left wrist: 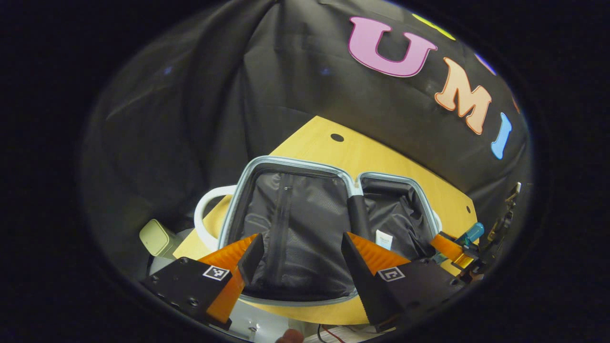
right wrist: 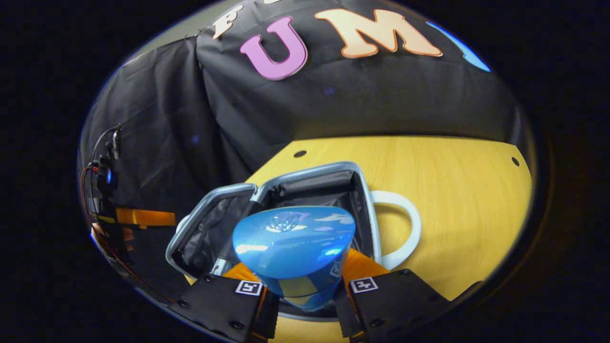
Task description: First open the suitcase, pack the skin care products into it, and then close the suitcase.
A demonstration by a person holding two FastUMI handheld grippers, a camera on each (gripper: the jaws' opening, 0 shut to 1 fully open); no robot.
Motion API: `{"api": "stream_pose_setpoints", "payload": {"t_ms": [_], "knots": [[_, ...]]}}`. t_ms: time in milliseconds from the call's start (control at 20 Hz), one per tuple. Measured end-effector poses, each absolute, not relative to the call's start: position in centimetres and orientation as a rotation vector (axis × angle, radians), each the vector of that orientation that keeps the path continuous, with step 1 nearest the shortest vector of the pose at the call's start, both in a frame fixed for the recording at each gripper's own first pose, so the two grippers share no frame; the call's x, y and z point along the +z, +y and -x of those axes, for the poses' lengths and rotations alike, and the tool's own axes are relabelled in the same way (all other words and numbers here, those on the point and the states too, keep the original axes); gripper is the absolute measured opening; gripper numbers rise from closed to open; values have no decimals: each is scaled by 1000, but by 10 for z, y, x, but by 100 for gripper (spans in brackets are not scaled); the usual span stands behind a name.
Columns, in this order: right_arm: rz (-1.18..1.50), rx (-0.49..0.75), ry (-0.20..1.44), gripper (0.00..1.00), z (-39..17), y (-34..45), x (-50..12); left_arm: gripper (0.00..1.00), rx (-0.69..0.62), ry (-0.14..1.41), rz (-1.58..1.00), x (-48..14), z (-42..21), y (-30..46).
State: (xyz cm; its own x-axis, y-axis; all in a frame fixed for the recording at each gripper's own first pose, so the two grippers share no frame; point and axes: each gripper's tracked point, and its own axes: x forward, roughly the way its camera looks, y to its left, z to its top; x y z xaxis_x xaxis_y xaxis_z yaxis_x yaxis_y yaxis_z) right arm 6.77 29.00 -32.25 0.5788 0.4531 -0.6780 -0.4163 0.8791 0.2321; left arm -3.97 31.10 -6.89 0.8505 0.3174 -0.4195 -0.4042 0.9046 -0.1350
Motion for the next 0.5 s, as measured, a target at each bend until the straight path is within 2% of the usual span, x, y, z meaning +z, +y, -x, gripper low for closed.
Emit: {"api": "stream_pose_setpoints", "payload": {"t_ms": [250,350,500], "knots": [[8,470,878,50,-68,297,-359,97,439,397,244,-69,56,348],[24,457,884,51,-67,293,-359,99,467,395,250,-70,62,363],[1,451,865,51,-73,300,-355,97,494,387,281,-71,68,379]]}}
